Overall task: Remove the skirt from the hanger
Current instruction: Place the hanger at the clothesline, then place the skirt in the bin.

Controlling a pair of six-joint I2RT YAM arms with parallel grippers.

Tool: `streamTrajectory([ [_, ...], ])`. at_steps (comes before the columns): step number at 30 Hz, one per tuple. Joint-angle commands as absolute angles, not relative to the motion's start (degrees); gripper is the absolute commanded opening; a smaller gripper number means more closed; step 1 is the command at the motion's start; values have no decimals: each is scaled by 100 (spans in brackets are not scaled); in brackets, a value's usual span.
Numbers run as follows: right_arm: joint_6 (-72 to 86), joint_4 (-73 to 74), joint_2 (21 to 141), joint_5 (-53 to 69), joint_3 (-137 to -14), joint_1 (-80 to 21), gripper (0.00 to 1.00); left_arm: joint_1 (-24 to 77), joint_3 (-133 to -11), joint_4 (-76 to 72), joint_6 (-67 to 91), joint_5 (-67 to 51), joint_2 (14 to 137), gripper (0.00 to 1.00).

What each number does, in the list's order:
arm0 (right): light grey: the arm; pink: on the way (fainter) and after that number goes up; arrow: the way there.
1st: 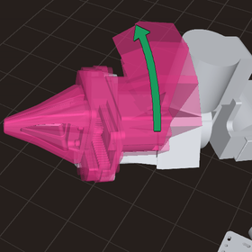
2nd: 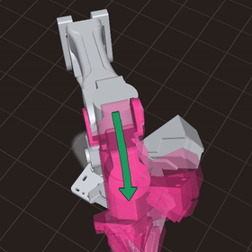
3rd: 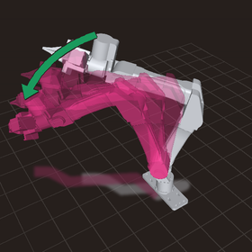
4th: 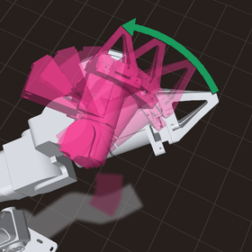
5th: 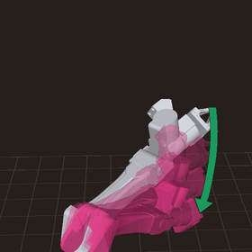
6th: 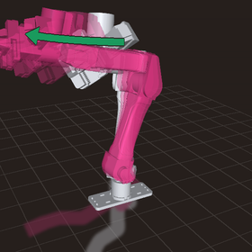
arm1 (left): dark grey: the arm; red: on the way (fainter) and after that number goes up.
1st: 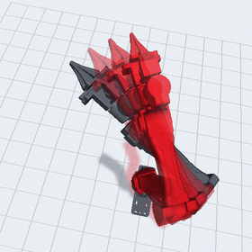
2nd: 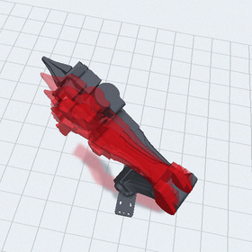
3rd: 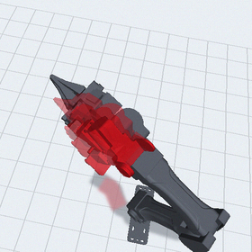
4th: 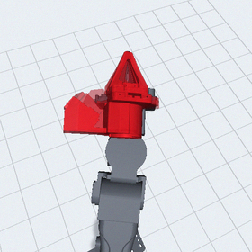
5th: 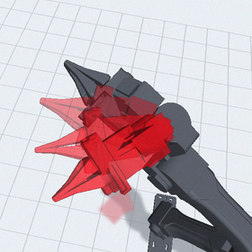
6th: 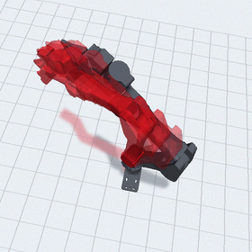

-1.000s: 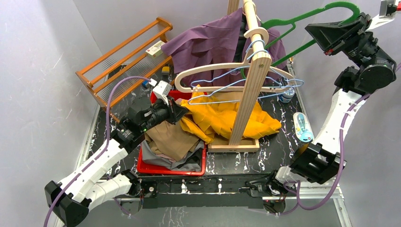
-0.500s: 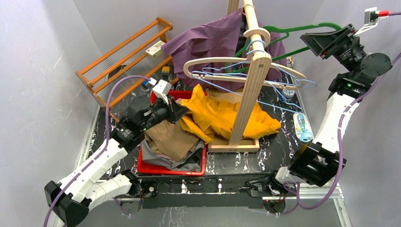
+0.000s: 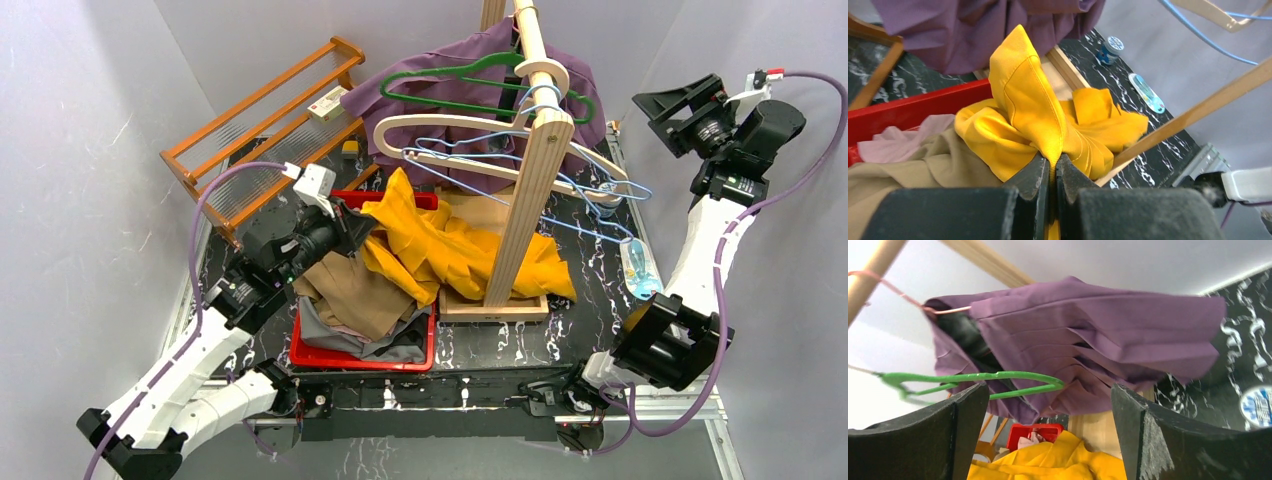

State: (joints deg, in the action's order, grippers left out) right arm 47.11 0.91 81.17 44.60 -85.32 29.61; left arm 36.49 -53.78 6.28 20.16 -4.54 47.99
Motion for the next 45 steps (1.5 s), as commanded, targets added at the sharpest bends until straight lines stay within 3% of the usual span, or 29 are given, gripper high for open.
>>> streamTrajectory([
  [1,4078,1558,8152,3699,-8842,2986,98,3604,-6181,724,1779,530,4489,0],
  [8,3739,1729,7840,3266,-8511,2986,98,3604,-7503,770,1065,1477,4490,0],
  [16,2994,1681,7739,3612,-8112,2928,98,3604,-9632,1289,310,1290,5479,0],
  [24,2975,1358,7639,3884,-7793,2917,99,3604,-11413,1899,-62,320,6136,0],
  [28,3107,1177,7616,4014,-7691,2910,98,3605,-12347,2069,-271,510,6350,0],
  [37,3120,1134,7536,3990,-7585,2900,98,3601,-12219,2512,-222,190,6479,0],
  [41,3013,1284,7569,3988,-7732,2900,98,3610,-12269,2878,-708,997,6357,0],
  [45,3018,1302,7564,4000,-7803,2900,98,3777,-12533,3117,-831,1026,6315,0],
])
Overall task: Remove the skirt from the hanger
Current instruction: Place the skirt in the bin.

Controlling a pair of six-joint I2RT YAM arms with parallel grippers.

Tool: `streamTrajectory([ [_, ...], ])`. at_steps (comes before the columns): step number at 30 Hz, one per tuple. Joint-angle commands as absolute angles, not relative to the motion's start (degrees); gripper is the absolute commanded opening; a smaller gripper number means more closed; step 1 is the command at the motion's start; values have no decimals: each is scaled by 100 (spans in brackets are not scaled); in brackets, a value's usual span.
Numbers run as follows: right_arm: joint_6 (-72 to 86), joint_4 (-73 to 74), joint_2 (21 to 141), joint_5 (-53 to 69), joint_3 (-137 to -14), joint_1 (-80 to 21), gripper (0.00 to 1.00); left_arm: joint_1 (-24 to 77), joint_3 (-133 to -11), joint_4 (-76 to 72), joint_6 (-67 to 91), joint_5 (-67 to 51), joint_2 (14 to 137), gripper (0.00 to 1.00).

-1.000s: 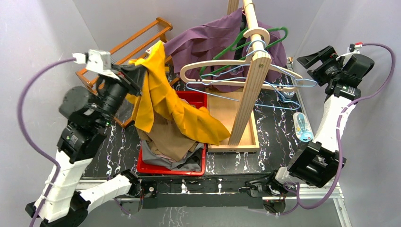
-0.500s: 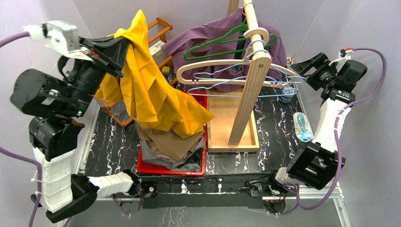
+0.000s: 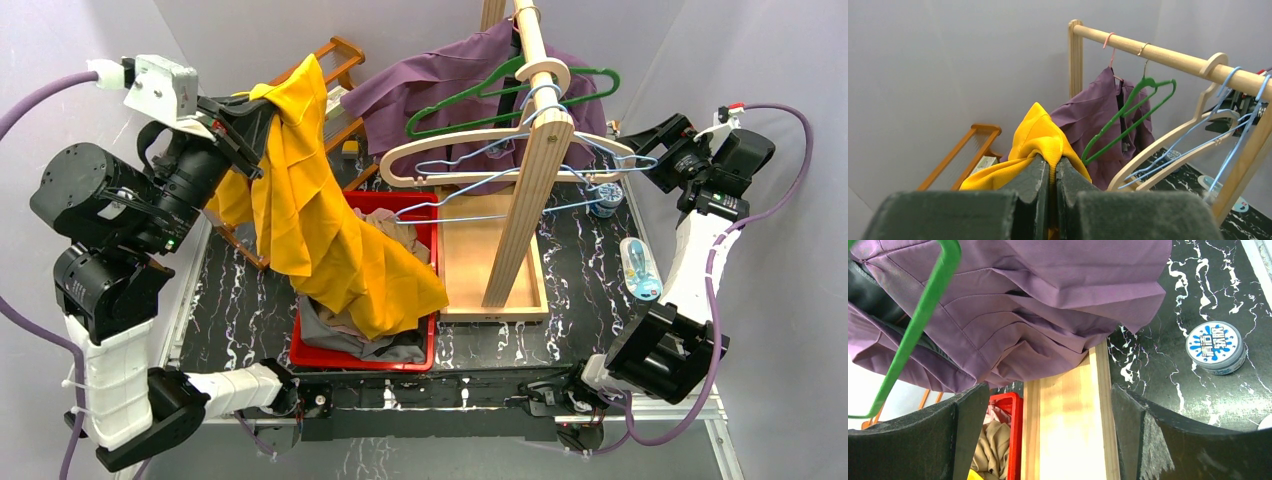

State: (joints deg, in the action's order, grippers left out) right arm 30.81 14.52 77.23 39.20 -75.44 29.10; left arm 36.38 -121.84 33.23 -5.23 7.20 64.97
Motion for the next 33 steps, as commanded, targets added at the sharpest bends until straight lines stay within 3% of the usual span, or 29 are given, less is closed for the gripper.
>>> streamTrajectory([
  [1,3029,1293,7549,3999,-7796,2893,98,3809,-12365,3057,-708,996,6265,0],
  [6,3161,1204,7466,4003,-7702,2865,98,3814,-10905,2831,-85,428,6128,0],
  [18,3028,1491,7467,3856,-8036,2865,98,3814,-6714,1999,2275,356,4819,0],
  [26,2878,1637,7447,3867,-8003,2865,98,3814,-4733,1805,3732,618,3903,0],
  [33,3106,1533,7944,4004,-8914,2865,98,3799,-3669,2242,4211,147,4627,0],
])
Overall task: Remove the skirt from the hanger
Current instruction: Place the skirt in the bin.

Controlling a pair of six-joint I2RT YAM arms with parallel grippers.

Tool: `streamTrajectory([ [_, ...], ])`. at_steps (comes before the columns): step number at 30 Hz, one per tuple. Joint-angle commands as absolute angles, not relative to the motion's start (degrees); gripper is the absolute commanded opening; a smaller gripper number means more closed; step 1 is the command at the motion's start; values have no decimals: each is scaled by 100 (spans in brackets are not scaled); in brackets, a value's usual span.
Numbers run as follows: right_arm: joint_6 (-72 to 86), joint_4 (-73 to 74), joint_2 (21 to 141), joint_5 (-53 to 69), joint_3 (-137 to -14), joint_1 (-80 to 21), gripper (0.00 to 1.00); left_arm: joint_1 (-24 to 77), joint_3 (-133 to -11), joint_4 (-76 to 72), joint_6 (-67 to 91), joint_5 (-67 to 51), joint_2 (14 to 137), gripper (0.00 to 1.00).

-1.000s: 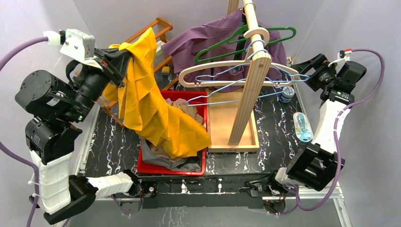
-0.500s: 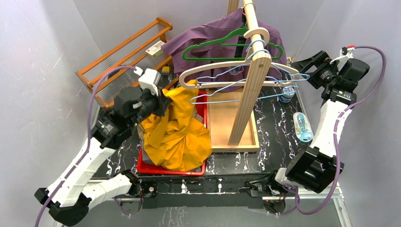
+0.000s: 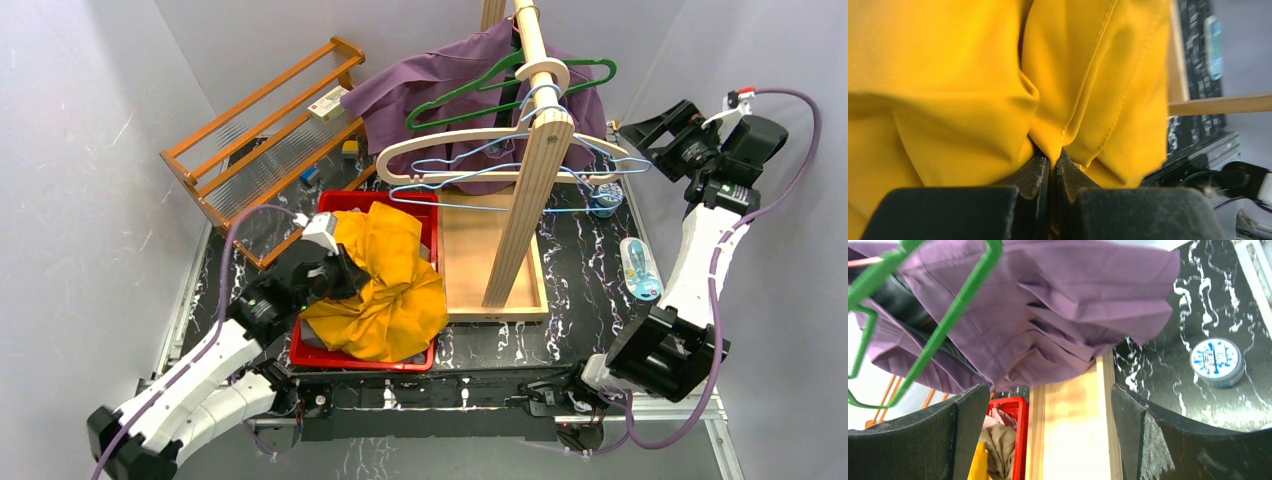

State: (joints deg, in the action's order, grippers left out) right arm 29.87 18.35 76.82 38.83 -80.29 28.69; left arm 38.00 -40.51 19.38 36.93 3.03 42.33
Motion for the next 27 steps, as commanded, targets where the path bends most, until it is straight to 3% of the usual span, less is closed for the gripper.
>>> streamTrajectory([
  [1,3150,1616,8073,4042,-9080,2859,98,3791,-3622,2329,4297,207,4641,0],
  [4,3260,1584,8294,4063,-9656,2717,98,3781,-3626,2478,4393,379,4466,2],
  [6,3200,1558,8354,3927,-9834,2577,98,3788,-3689,2558,4386,516,4266,30],
  [9,3216,1614,8501,3925,-10057,2505,98,3784,-3914,2610,4205,533,3965,64],
  [10,3217,1662,8545,3926,-10130,2497,98,3788,-4027,2626,4067,509,3893,82],
  [11,3226,1695,8573,3939,-10186,2496,98,3784,-4186,2661,3892,475,3852,92],
  [12,3237,1699,8585,3971,-10239,2488,98,3788,-4467,2742,3718,454,3845,96],
  [19,3299,1513,8420,4181,-10232,2310,98,3788,-6928,3559,1932,-393,4528,98],
  [24,3585,1122,8190,4242,-9957,2274,98,3788,-8081,3547,1120,55,5040,98],
  [27,4009,533,7986,4311,-9548,2212,98,3788,-9126,3324,789,339,5945,98],
])
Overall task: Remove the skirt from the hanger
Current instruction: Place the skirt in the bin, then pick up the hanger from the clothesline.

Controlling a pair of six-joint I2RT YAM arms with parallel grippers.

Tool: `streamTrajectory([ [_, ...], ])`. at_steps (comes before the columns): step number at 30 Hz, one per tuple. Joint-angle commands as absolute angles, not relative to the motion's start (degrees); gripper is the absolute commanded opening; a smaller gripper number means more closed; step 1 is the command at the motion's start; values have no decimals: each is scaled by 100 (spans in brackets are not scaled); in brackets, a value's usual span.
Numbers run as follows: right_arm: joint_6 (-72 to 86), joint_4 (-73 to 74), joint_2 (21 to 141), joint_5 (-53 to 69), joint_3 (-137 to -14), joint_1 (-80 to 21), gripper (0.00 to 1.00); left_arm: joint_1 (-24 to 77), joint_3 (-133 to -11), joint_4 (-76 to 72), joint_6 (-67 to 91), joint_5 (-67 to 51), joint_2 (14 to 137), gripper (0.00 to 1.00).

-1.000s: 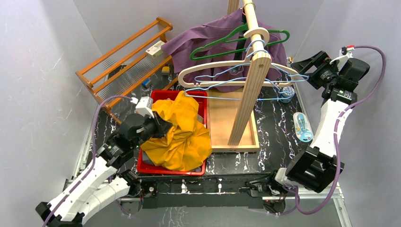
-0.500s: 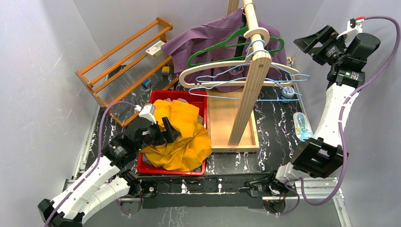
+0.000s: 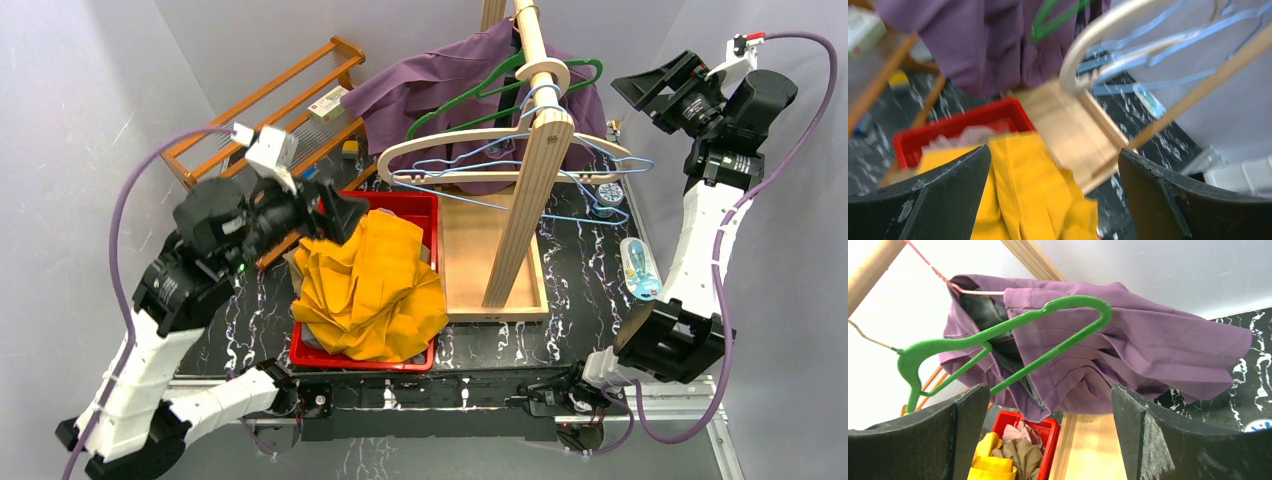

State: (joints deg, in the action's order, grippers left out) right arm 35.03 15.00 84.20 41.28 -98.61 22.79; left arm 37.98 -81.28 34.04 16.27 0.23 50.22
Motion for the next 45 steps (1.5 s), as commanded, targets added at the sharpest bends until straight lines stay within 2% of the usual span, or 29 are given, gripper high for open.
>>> streamTrajectory([
  [1,4106,412,7906,4266,-9452,2169,98,3776,-9594,3171,682,414,6293,98],
  [4,3903,488,7896,3885,-9491,2009,98,3547,-10745,2696,350,350,7330,98],
  [8,3463,1306,8314,3410,-10195,1903,98,2360,-12229,2323,780,-1033,8763,98],
  [10,3062,1671,8537,3218,-10709,1752,98,2132,-12829,2191,818,-1737,9356,98],
  [16,2146,2393,8818,2572,-11528,1529,98,1854,-13767,1895,492,-2499,10477,98],
  [24,2036,2298,8673,2771,-11527,1477,98,1641,-14122,1159,352,-3476,11236,97],
  [30,2055,2287,8577,2987,-11339,1468,98,1571,-14442,519,533,-4386,11948,75],
  [33,1908,2394,8497,2932,-11319,1468,98,1539,-14470,146,786,-4876,12198,73],
  [38,1950,2211,8344,3062,-11095,1468,98,1494,-14348,-21,910,-5388,12488,75],
  [41,1971,2157,8323,3128,-11021,1468,98,1486,-14337,-144,1002,-5451,12603,63],
  [45,1967,2117,8279,3128,-10926,1468,98,1472,-13766,-1358,1907,-5823,12509,56],
])
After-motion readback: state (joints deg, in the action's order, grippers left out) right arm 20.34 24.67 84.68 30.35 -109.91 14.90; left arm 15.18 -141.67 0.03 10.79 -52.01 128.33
